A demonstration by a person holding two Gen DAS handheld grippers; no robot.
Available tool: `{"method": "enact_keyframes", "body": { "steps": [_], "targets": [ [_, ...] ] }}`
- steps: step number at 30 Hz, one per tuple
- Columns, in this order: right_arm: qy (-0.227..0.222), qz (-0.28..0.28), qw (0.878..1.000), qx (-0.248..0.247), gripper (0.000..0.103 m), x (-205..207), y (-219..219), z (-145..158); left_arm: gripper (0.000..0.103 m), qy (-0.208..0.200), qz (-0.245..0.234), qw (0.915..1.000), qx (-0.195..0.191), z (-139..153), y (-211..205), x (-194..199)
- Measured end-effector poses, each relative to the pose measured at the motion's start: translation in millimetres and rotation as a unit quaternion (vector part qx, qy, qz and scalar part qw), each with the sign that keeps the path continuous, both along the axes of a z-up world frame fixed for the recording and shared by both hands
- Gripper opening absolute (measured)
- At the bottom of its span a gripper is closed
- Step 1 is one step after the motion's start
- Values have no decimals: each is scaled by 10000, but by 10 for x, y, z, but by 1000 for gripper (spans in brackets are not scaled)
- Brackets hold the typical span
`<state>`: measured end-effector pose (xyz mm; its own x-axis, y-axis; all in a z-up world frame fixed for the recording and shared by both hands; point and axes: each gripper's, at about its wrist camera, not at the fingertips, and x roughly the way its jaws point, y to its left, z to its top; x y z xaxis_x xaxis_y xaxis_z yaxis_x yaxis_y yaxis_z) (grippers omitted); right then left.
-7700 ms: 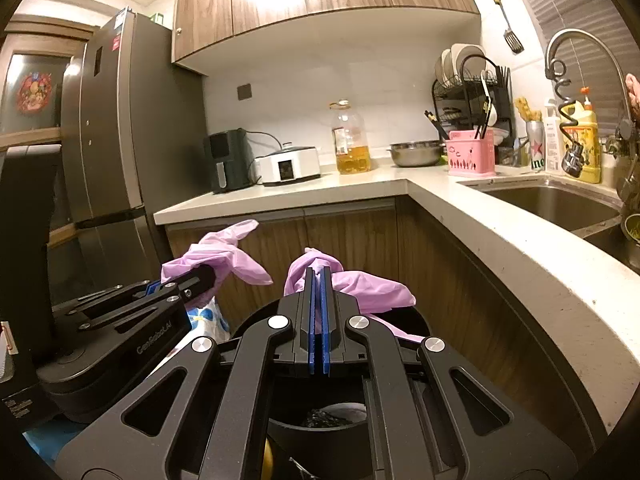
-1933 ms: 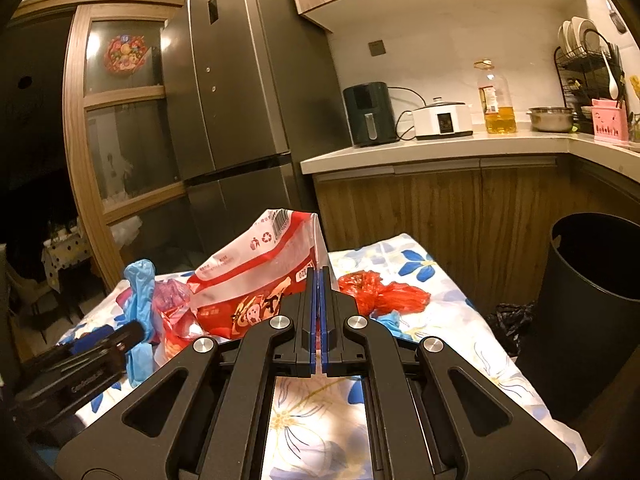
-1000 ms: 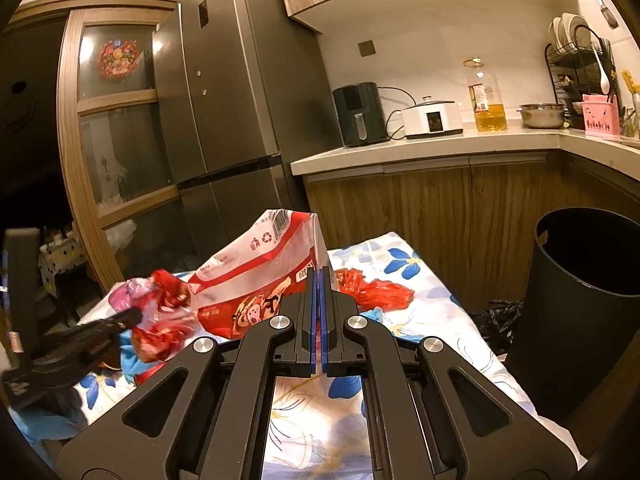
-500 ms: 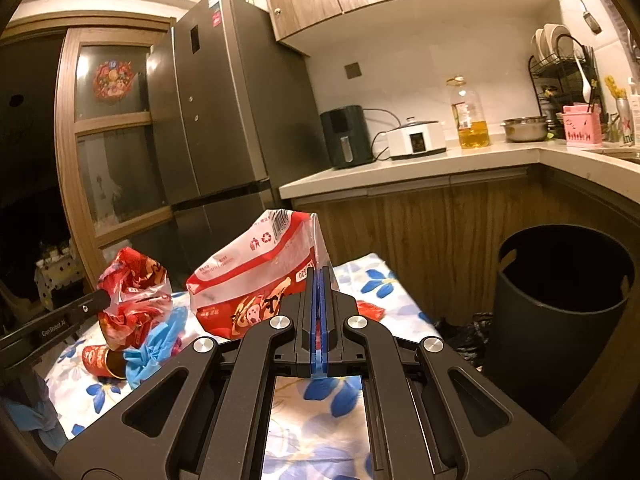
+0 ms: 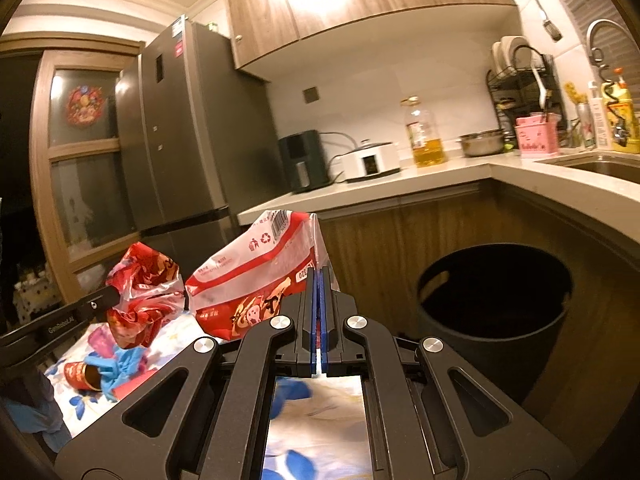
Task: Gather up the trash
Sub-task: 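Carry both bags with both tools over the black bin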
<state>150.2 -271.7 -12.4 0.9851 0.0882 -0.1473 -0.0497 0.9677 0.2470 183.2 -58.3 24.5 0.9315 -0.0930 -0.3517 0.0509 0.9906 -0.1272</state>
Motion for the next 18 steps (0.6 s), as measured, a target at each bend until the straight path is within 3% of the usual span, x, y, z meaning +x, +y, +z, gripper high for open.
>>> {"method": "enact_keyframes", "body": {
  "steps": [18],
  "targets": [
    [-125, -1174, 9929, 113, 1, -119, -1102, 76, 0, -237, -1189, 9925, 173, 101, -1409, 327]
  ]
}}
